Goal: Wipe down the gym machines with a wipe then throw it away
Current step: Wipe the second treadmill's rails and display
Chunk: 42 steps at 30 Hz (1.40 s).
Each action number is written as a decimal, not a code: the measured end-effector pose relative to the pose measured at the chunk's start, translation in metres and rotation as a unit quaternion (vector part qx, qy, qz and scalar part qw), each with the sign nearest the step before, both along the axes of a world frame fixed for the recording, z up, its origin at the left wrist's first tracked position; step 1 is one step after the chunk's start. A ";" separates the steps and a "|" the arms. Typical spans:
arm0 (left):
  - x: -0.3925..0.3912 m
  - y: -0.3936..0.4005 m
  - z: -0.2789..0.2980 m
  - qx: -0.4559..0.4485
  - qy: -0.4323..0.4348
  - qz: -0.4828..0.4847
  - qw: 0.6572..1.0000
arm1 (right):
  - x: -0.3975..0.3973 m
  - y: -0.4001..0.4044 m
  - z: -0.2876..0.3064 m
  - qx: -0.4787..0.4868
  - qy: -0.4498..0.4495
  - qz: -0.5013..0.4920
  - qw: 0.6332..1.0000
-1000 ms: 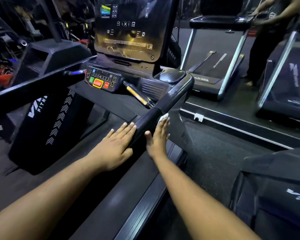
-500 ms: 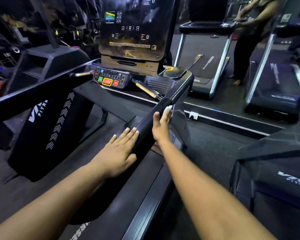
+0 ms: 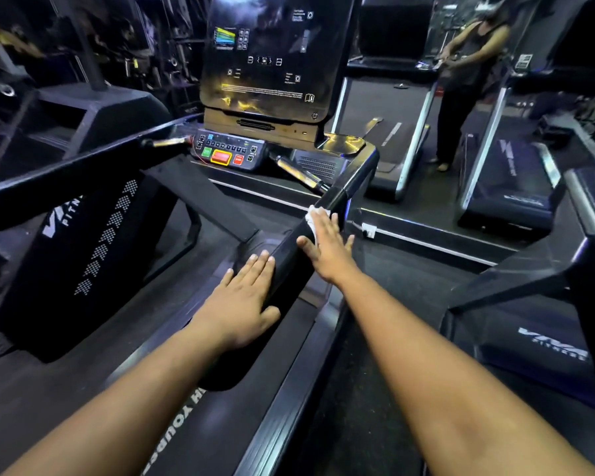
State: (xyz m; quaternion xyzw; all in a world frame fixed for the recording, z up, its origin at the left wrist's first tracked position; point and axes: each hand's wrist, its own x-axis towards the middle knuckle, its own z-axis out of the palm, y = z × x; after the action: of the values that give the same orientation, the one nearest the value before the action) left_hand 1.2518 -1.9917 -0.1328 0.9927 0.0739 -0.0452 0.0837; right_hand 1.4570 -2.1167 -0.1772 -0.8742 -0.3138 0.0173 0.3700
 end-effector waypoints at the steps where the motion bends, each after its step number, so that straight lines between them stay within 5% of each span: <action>1: -0.002 -0.001 0.000 -0.001 0.000 0.004 1.000 | -0.004 0.002 0.000 -0.001 0.005 -0.002 1.000; 10: -0.002 0.001 -0.006 -0.013 0.012 0.027 0.999 | -0.075 -0.011 -0.033 0.002 -0.100 0.147 0.984; 16: 0.000 0.004 -0.005 -0.022 0.003 0.030 0.999 | -0.017 -0.002 -0.019 0.010 -0.059 0.056 0.997; 25: -0.008 0.000 -0.002 -0.063 -0.034 0.045 0.996 | -0.101 0.008 -0.031 0.179 -0.076 0.009 0.981; 31: -0.020 -0.006 0.006 -0.048 -0.096 0.035 0.994 | -0.131 0.002 0.001 0.134 -0.098 -0.026 0.986; 36: -0.049 -0.006 0.007 -0.047 -0.141 -0.003 0.989 | -0.178 -0.005 0.014 0.193 0.046 -0.086 0.976; 42: -0.098 -0.002 -0.010 -0.120 -0.226 -0.049 0.965 | -0.253 -0.022 0.026 0.394 0.160 -0.106 0.899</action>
State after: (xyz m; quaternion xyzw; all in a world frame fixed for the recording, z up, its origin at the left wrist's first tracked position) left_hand 1.1539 -1.9935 -0.1430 0.9622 -0.0019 0.1678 0.2145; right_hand 1.2044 -2.1383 -0.1510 -0.6706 -0.1374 -0.0075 0.7290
